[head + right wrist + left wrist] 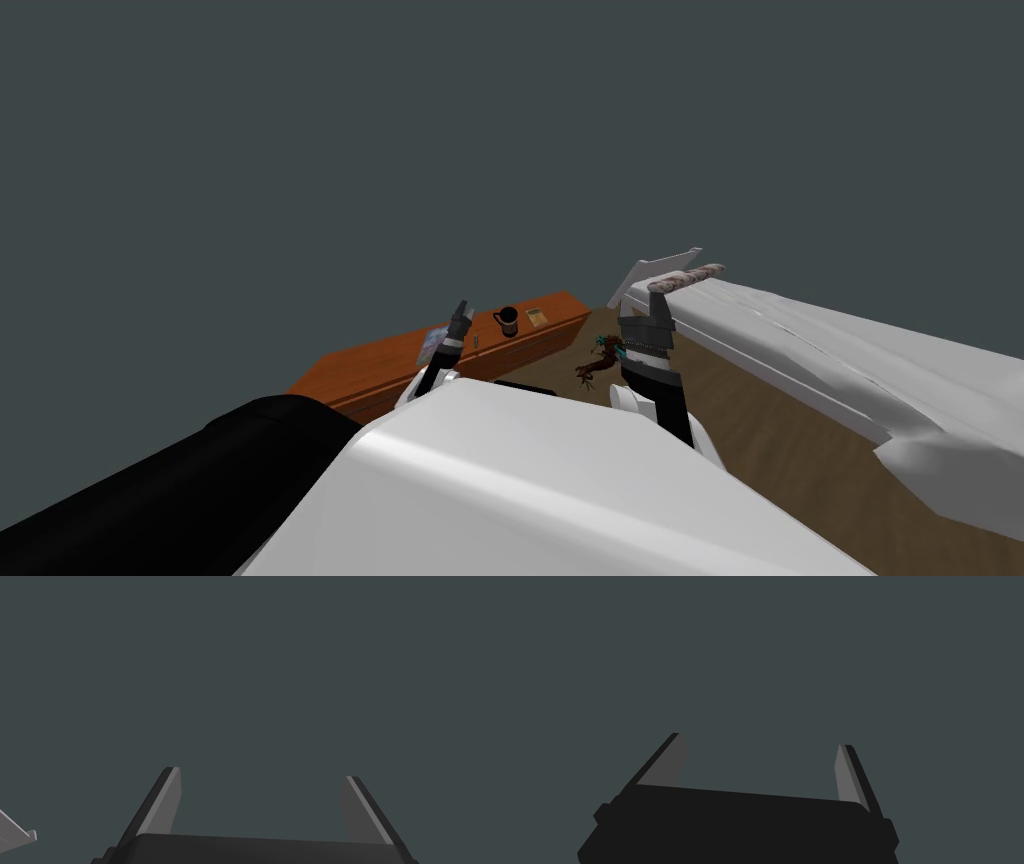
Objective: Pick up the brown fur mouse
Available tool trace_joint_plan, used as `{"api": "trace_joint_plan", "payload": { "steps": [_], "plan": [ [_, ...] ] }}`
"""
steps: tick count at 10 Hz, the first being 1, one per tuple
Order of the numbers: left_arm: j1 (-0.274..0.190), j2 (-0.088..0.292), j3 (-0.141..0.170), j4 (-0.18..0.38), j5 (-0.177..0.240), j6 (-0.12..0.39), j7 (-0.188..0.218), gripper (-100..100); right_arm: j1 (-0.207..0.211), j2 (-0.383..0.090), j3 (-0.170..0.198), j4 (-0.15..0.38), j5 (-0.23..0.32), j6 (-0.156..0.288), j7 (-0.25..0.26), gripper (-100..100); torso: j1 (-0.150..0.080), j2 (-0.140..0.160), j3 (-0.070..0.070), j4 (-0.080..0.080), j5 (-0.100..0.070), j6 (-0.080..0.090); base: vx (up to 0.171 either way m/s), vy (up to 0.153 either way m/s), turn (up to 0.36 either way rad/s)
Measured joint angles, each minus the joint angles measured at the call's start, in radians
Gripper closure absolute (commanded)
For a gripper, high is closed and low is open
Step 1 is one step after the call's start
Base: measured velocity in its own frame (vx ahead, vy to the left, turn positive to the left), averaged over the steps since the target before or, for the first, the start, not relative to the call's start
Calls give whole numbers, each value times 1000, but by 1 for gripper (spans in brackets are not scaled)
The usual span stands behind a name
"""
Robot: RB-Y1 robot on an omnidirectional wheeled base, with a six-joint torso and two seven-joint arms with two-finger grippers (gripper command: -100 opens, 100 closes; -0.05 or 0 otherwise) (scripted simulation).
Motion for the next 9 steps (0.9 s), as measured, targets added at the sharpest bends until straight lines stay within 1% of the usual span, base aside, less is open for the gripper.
{"api": "trace_joint_plan", "payload": {
  "steps": [2, 3, 4, 5, 6, 7, 8, 9],
  "plan": [
    [-2, 50, -35, 50, 4, 17, 17, -100, 0, 0, 0, 0, 0, 0, 0, 0, 0, 1, 0, 0, 0, 0, -24, 14, -119],
    [2, 73, -41, 73, 8, 20, 28, -100, 0, 0, 0, 0, 0, 0, 0, 0, 1, 1, 0, 0, 0, 0, -9, 8, 10],
    [-1, 76, -45, 89, 7, 19, 31, -100, 0, 0, 0, 0, 0, 0, 0, 0, 0, 0, 0, 0, 0, 0, -13, 5, -115],
    [-3, 99, -58, 111, 9, 24, 37, -100, 0, 0, 0, 0, 0, 0, 0, 0, 0, 0, 0, 0, 0, 0, -13, 10, -96],
    [-14, 108, -67, 133, 10, 34, 42, -100, 0, 0, 0, 0, 0, 0, 0, 0, 0, 0, 0, 0, 0, 0, -15, 13, -138],
    [-33, 130, -83, 163, 13, 50, 49, -100, 0, 0, 0, 0, 0, 0, 0, 0, 1, 0, 0, 0, 0, 0, -13, 15, -76],
    [-33, 143, -93, 189, 14, 53, 56, -100, 0, 0, 0, 0, 0, 0, 0, 0, 1, 0, 0, 0, 0, 0, -17, 13, -148],
    [-29, 160, -114, 211, 13, 59, 59, -100, 0, 0, 0, 0, 0, 0, 0, 0, 1, 0, 0, 0, 0, 0, -16, 15, -90]
  ]
}}
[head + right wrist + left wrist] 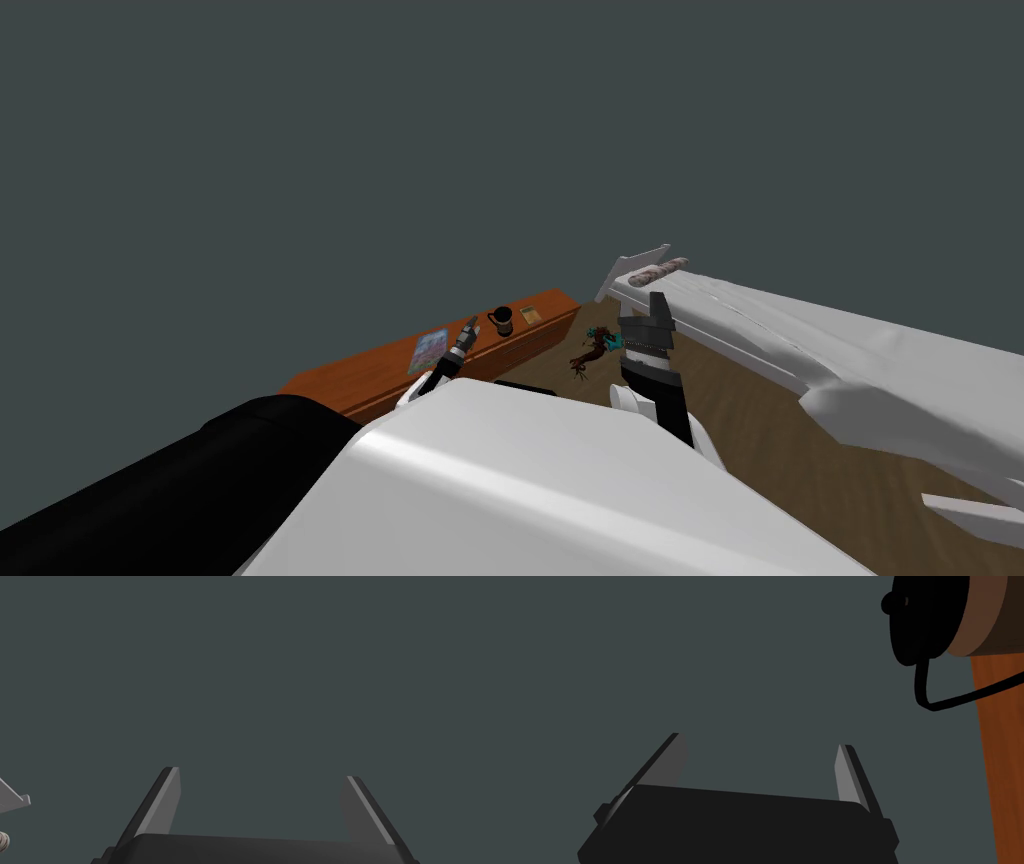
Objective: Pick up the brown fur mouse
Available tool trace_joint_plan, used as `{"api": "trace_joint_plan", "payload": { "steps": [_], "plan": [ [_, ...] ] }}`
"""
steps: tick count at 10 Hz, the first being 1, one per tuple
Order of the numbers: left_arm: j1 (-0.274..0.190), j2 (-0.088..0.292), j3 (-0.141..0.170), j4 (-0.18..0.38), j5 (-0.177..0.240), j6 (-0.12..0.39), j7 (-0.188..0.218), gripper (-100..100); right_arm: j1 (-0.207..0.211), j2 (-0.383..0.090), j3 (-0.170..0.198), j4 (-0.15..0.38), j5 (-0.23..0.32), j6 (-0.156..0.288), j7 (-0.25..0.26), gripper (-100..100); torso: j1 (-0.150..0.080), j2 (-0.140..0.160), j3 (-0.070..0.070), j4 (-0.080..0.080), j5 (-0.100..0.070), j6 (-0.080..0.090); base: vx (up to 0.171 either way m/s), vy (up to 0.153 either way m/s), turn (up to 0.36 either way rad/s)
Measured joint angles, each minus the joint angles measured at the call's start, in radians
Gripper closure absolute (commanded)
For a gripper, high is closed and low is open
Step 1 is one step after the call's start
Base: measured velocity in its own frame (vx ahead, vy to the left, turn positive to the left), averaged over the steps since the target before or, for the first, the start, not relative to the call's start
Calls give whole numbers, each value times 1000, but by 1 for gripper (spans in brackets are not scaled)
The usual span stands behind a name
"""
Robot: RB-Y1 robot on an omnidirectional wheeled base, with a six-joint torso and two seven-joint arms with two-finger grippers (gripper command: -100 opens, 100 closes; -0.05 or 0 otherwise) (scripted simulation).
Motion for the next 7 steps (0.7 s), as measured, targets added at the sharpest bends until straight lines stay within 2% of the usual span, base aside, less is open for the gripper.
{"api": "trace_joint_plan", "payload": {
  "steps": [1, 4, 5, 6, 7],
  "plan": [
    [-12, 16, -9, 35, 3, 0, 8, -100, 0, 0, 0, 0, 0, 0, 0, 0, 0, 0, 0, 0, 0, 0, -18, 18, -168],
    [-38, 85, -64, 114, 13, 53, 38, -100, 0, 0, 0, 0, 0, 0, 0, 0, 1, 0, 0, 0, 0, 0, -21, 30, -178],
    [-44, 122, -80, 127, 20, 73, 52, -100, 0, 0, 0, 0, 0, 0, 0, 0, 1, 0, 0, 0, 0, 0, -12, 25, -101],
    [-50, 130, -95, 158, 20, 75, 58, -100, 0, 0, 0, 0, 0, 0, 0, 0, 1, 0, 0, 0, 0, -1, -4, 10, 22],
    [-52, 132, -100, 179, 19, 70, 59, -100, 0, 0, 0, 0, 0, 0, 0, 0, 0, -1, 0, 0, 0, -1, -10, 13, -180]
  ]
}}
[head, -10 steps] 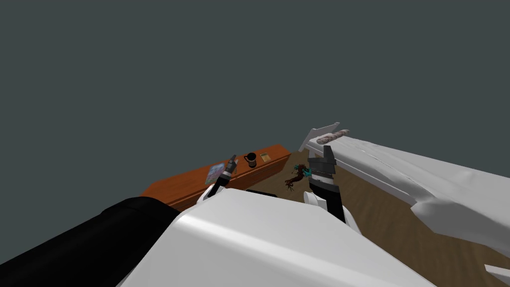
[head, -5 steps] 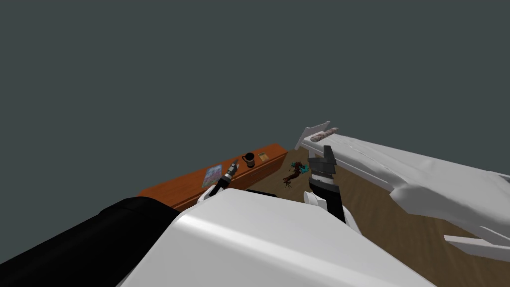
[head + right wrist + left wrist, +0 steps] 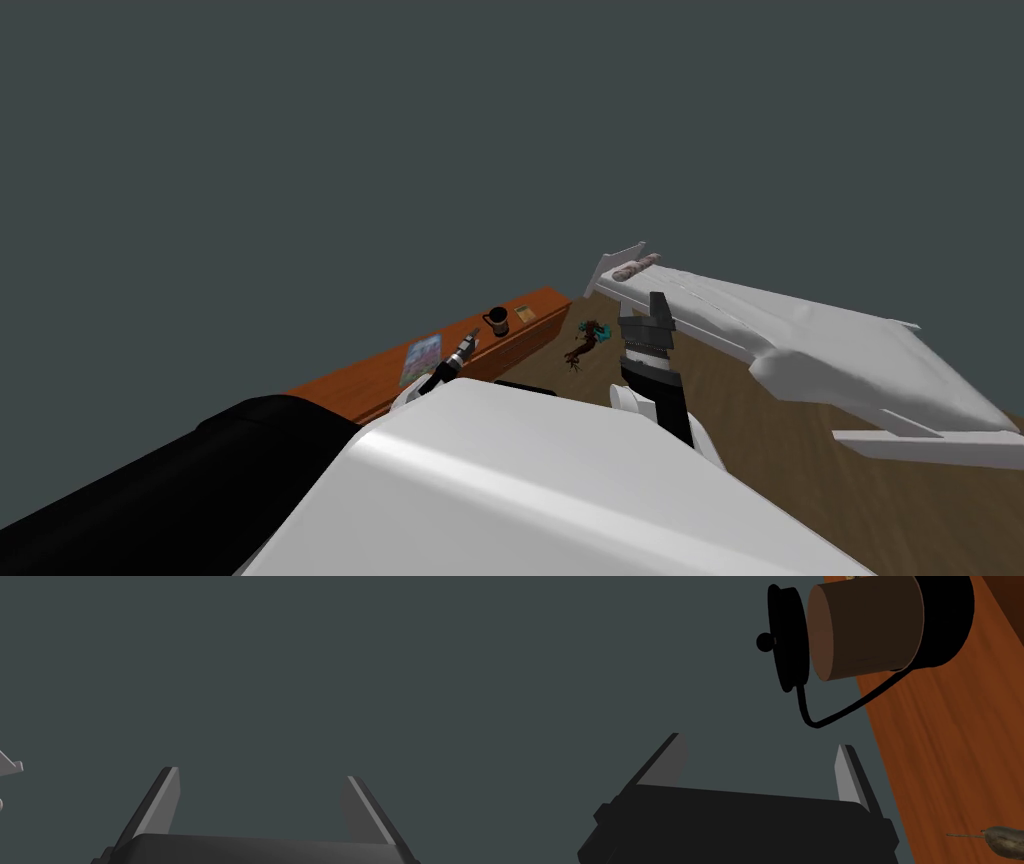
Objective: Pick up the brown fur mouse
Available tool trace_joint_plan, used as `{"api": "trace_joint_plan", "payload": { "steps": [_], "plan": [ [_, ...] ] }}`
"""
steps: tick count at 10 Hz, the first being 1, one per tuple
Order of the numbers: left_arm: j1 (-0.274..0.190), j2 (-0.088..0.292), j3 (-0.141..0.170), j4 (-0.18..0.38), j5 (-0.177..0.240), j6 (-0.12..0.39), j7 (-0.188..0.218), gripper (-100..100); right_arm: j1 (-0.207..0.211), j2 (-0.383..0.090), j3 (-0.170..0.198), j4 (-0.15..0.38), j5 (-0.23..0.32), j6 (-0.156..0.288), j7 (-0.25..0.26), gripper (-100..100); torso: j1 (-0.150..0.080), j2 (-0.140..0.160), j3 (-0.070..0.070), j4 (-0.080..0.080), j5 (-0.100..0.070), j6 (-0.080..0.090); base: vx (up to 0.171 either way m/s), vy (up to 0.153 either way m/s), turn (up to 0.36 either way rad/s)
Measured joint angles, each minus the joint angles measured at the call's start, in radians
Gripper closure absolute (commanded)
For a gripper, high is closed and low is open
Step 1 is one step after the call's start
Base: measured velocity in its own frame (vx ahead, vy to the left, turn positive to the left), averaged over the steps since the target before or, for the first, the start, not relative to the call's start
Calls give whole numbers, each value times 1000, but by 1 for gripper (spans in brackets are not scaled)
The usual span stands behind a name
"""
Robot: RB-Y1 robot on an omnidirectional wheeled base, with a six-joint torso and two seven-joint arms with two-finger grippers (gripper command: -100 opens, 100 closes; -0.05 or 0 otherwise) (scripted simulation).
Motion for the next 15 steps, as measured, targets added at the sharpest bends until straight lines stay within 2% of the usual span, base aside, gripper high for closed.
{"api": "trace_joint_plan", "payload": {
  "steps": [4, 5, 6, 8, 10, 12, 15],
  "plan": [
    [-36, 74, -89, 128, 10, 47, 30, -100, 0, 0, 0, 0, 0, 0, 0, 0, 2, 0, 0, 0, 0, 1, -19, 40, -229],
    [-56, 112, -120, 162, 19, 70, 49, -100, 0, 0, 0, 0, 0, 0, 0, 0, 3, 1, 0, 0, 0, 1, -16, 41, -133],
    [-55, 119, -133, 180, 19, 85, 53, -100, 0, 0, 0, 0, 0, 0, 0, 0, 2, 0, 0, 0, 0, 0, -14, 34, -206],
    [-68, 164, -183, 234, 26, 116, 68, -100, 0, 0, 0, 0, 0, 0, 0, 0, 2, 1, 0, 0, 0, 0, -22, 44, -207],
    [-97, 182, -222, 295, 30, 149, 78, -100, 0, 0, 0, 0, 0, 0, 0, 0, 2, 0, 0, 0, 0, 1, -17, 41, -251],
    [-109, 228, -262, 334, 40, 179, 98, -100, 0, 0, 0, 0, 0, 0, 0, 0, 3, 0, 0, 0, 1, 0, -16, 44, -147],
    [-174, 280, -351, 442, 56, 226, 132, -100, 0, 0, 0, 0, 0, 0, 0, 0, 3, 0, 0, 0, 1, 0, -25, 59, -307]
  ]
}}
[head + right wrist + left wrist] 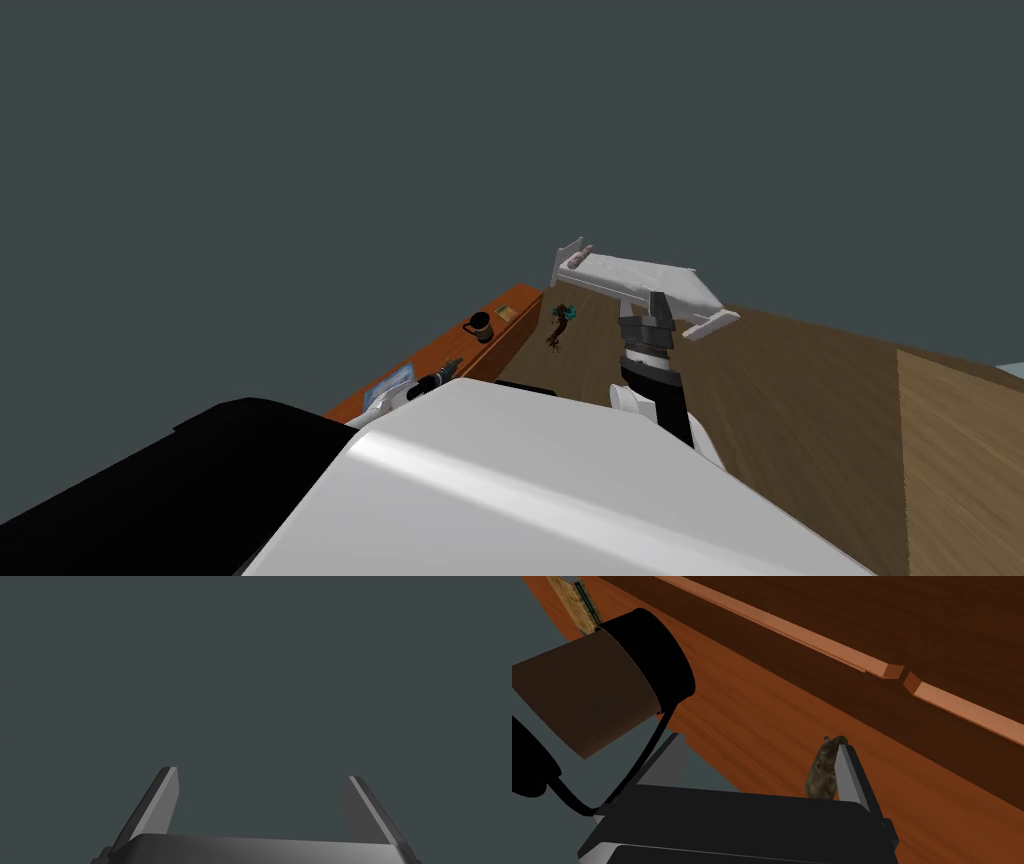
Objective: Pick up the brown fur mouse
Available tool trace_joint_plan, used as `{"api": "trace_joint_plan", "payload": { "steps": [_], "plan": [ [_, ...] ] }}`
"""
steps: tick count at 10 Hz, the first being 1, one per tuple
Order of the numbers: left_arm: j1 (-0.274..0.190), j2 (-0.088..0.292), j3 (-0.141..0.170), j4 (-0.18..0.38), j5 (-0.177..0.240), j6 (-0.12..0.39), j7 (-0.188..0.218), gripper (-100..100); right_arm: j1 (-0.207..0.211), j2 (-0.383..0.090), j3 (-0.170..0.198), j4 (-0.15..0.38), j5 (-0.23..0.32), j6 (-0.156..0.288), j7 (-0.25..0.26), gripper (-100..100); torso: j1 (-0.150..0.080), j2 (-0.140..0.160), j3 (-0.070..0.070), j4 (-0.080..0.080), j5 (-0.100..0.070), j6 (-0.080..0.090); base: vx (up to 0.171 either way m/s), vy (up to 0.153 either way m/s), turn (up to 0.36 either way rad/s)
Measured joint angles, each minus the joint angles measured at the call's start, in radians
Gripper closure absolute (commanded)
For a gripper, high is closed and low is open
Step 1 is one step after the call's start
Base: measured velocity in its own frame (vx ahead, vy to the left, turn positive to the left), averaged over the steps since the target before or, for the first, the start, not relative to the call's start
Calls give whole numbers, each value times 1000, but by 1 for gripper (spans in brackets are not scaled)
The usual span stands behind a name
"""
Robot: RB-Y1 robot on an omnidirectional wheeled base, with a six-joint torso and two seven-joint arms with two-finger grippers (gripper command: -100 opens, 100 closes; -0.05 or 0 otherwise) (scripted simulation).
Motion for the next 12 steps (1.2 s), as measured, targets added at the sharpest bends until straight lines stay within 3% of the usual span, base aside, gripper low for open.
{"api": "trace_joint_plan", "payload": {
  "steps": [5, 9, 10, 11, 12],
  "plan": [
    [-59, 72, -108, 91, 25, 93, 37, -100, 0, 0, 0, 0, 0, 0, 0, 0, 0, -1, -1, 0, 0, -1, -18, 66, -219],
    [-106, 86, -186, 151, 42, 139, 56, -100, 0, 0, 0, 0, 0, 0, 0, 0, -1, -2, -1, 0, 0, -1, -9, 43, -140],
    [-107, 87, -188, 152, 43, 142, 58, 0, 0, 0, 0, 0, 0, 0, 0, 0, -2, -2, -1, 0, 0, -2, 0, 0, 0],
    [-107, 87, -188, 152, 43, 142, 58, -100, 0, 0, 0, 0, 0, 0, 0, 0, -3, -2, -1, -1, 0, -1, -31, 22, -174],
    [-116, 68, -184, 173, 43, 143, 57, -100, 0, 0, 0, 0, 0, 0, 0, 0, -3, -1, -1, 0, 0, -1, -66, 54, -191]
  ]
}}
